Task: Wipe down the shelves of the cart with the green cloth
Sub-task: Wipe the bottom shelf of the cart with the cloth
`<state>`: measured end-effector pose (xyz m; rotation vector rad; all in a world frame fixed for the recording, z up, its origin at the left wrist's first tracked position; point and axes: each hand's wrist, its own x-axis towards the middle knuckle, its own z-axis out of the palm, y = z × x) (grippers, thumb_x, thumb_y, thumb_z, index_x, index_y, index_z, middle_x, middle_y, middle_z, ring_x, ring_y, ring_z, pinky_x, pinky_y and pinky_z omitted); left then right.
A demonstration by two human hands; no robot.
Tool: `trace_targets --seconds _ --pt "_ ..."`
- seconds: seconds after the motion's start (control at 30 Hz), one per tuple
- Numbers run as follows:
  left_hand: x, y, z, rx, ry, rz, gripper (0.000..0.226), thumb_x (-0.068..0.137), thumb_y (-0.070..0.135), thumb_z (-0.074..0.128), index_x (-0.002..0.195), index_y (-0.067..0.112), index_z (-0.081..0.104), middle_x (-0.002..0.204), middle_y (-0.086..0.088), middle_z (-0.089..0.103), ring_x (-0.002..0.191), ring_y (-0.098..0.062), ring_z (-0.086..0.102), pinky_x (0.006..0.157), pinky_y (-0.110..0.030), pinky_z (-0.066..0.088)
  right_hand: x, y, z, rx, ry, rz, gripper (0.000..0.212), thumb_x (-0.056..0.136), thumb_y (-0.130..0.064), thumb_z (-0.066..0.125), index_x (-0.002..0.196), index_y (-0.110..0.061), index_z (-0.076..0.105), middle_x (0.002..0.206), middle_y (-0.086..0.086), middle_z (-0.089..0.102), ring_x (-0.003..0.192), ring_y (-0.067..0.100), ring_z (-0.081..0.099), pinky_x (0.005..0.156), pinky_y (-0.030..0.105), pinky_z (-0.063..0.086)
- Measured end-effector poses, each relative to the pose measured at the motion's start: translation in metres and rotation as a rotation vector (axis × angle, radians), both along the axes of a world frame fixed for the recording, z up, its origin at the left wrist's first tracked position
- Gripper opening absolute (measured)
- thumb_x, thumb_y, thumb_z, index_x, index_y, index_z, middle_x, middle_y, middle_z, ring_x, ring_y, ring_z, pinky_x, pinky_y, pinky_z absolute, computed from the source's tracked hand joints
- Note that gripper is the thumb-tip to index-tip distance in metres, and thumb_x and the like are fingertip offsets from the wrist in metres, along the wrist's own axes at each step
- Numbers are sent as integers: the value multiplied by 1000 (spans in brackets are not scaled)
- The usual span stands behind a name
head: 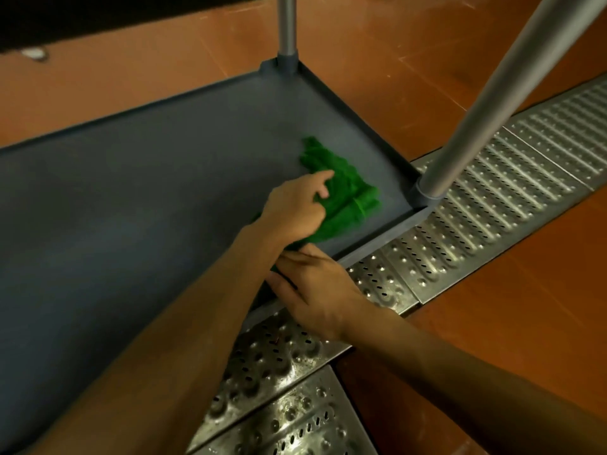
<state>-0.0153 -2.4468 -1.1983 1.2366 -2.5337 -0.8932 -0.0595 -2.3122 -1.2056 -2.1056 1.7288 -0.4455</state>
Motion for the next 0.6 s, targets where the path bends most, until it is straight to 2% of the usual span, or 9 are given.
trace_targets --seconds 0.07,0.1,0.17,0.23,0.3,0.4,0.47,0.53,0.6 --pt "-12 13 2 10 16 -89 67 83 0 47 145 28 49 124 10 66 69 -2 55 90 -31 44 1 2 0 -18 -47 -1 37 103 -31 35 124 -16 62 127 2 63 115 23 50 103 38 37" --pt "-17 17 1 2 19 -127 65 83 0 48 142 27 52 119 10 68 62 -1 51 86 -30 44 1 3 0 -31 -78 -3 37 102 -29 36 121 -13 63 126 4 64 117 24 50 105 37 36" --pt "-23 21 1 -23 4 -178 60 85 0 48 137 27 58 116 6 67 70 -9 53 82 -29 41 1 4 0 -55 -107 -12 38 100 -27 38 117 -10 66 123 8 66 118 25 52 107 35 36" --pt "-24 20 2 -20 -8 -195 54 88 0 45 132 26 62 118 2 63 80 -14 47 79 -29 39 0 4 -2 -67 -94 -9 36 100 -25 40 117 -8 66 123 9 66 119 26 53 109 36 35" --pt "-23 20 3 -16 -15 -208 51 90 0 44 129 25 65 117 -1 61 82 -15 45 77 -30 38 0 4 -4 -81 -82 10 32 100 -22 42 118 -7 66 123 9 67 119 27 55 109 37 34" --pt "-18 21 3 -11 0 -203 43 93 6 47 127 24 66 104 2 55 83 -20 52 76 -30 39 -1 3 -6 -91 -87 28 29 101 -21 44 116 -9 66 121 7 67 116 24 57 108 36 35" --pt "-12 24 2 -54 -11 -206 35 95 27 54 128 25 65 107 2 55 94 -22 56 85 -32 42 -1 1 -7 -63 -91 25 29 101 -24 45 117 -11 65 121 5 67 115 23 57 104 39 37" --pt "-5 26 -3 -160 -62 -223 48 89 50 61 130 25 63 120 -1 53 112 -22 53 103 -39 39 -1 1 -9 -55 -79 17 32 101 -28 45 122 -13 64 123 4 66 116 22 56 102 40 39" --pt "1 24 -5 -183 -42 -214 52 86 55 66 127 24 65 137 -3 46 125 -22 49 109 -44 38 0 1 -10 -59 -37 27 36 100 -31 45 126 -14 62 128 3 64 120 22 54 105 40 37"
